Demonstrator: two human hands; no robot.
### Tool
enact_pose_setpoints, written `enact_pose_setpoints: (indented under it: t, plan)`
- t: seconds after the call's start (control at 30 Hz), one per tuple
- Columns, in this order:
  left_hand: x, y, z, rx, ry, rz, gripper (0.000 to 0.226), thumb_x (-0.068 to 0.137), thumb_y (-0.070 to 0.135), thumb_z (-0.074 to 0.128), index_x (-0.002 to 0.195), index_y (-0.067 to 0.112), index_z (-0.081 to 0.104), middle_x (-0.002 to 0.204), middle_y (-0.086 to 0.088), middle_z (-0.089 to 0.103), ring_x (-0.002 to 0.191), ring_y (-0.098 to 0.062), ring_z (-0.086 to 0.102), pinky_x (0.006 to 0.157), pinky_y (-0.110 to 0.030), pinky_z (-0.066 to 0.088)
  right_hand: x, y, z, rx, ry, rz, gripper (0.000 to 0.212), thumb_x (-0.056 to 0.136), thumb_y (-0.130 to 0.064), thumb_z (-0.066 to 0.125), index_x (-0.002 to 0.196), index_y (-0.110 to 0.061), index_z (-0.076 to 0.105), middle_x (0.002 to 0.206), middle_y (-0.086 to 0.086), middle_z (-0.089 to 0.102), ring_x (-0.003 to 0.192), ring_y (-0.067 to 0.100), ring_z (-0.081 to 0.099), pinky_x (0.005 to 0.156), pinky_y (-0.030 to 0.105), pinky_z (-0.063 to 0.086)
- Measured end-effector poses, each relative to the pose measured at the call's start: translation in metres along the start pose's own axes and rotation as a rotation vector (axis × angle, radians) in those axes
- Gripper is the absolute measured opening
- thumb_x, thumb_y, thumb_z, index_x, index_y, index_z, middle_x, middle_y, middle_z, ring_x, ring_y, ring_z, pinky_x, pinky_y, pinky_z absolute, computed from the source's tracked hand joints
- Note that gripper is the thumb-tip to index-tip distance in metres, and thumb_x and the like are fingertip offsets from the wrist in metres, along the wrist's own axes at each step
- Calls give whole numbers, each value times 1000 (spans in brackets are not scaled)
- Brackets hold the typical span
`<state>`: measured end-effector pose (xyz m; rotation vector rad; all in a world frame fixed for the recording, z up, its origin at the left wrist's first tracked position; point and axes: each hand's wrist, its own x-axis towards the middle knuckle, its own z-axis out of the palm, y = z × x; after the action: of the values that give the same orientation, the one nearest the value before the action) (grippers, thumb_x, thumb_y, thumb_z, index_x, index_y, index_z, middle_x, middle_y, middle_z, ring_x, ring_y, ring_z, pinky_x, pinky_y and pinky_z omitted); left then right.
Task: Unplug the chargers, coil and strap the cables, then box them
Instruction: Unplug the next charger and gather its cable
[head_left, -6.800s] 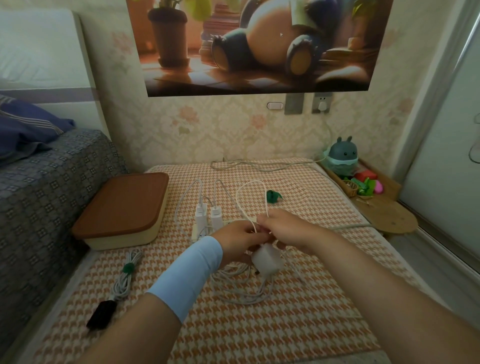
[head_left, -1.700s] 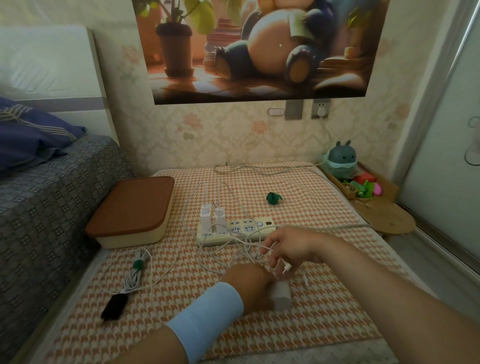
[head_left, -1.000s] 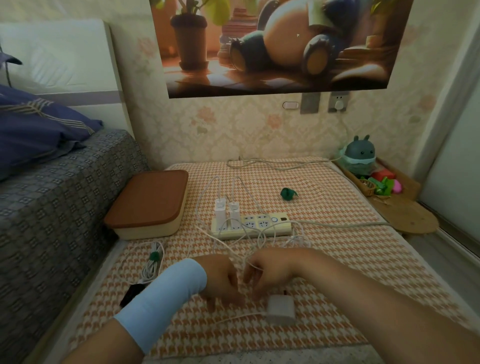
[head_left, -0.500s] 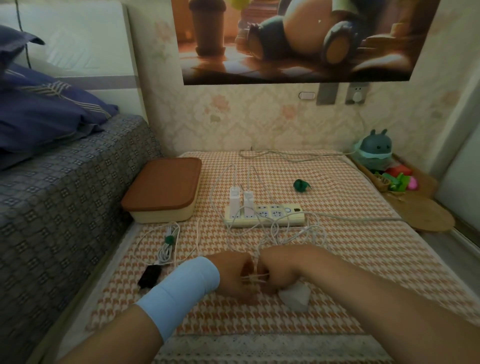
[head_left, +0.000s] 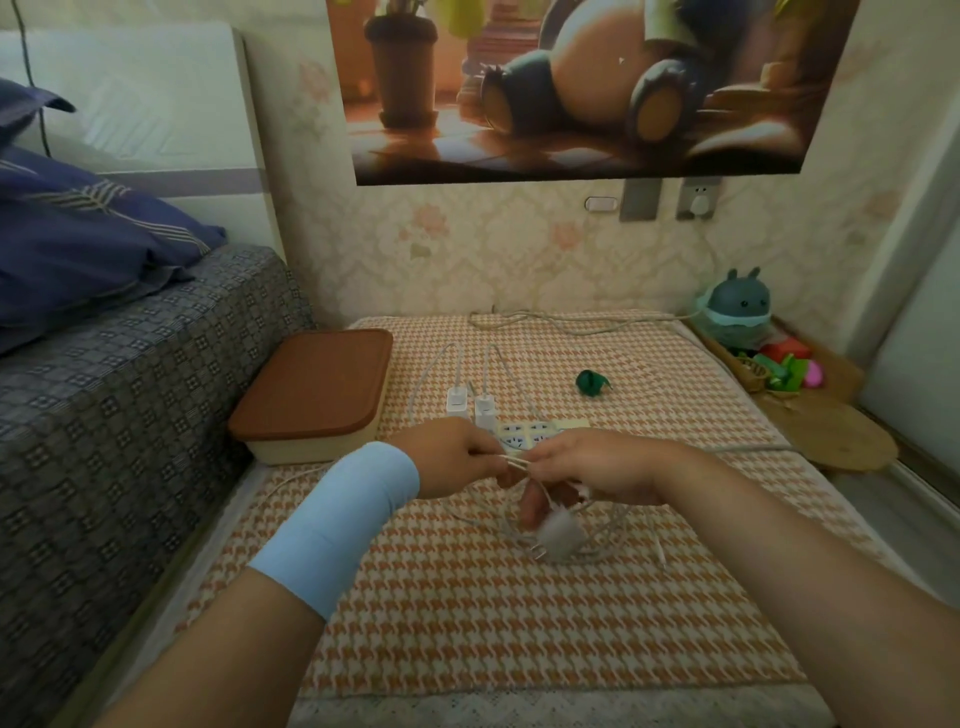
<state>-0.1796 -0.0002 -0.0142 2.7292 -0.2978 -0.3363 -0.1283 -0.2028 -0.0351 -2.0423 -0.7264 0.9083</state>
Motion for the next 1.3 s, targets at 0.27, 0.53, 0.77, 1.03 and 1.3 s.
enact_pose_setpoints:
  t: [0.27,0.53,0.77,1.03,1.3]
  plan:
    - [20,28,-9,38,209,59,14,84,39,71,86,27,63,77,11,54,71,-11,51,64,-29,44,-4,12,-16,307,-95,-53,36,97,10,42,118,-5,67,94,13,74,94,27,71,105,47,47]
    - [18,1,-33,21,162,-72,32,87,54,64,72,26,69,66,-1,63,61,-17,57,62,-32,49,-5,12,-32,519,113,-61,25,68,3,32,74,-20,38,63,2,40,49,13,20,42,23,20]
    - [11,-18,-40,-653,376,-143,33,98,37,55,84,12,69,63,1,44,56,-12,42,56,-28,49,-10,8,-45,408,276,-56,22,82,1,30,77,-17,43,65,3,43,47,13,22,44,28,35]
    - [4,10,-55,-1220,411,12,24,103,25,47,93,10,63,63,5,36,47,-6,26,40,-17,20,0,-11,-17,169,367,-71,22,94,1,39,84,-9,55,77,7,51,44,11,35,57,38,42]
    - [11,30,-56,-1692,507,169,26,105,26,43,86,12,54,62,5,36,48,-4,31,41,-15,27,1,-43,16,257,282,-296,48,82,-55,74,123,-32,65,124,10,71,61,0,61,59,17,46]
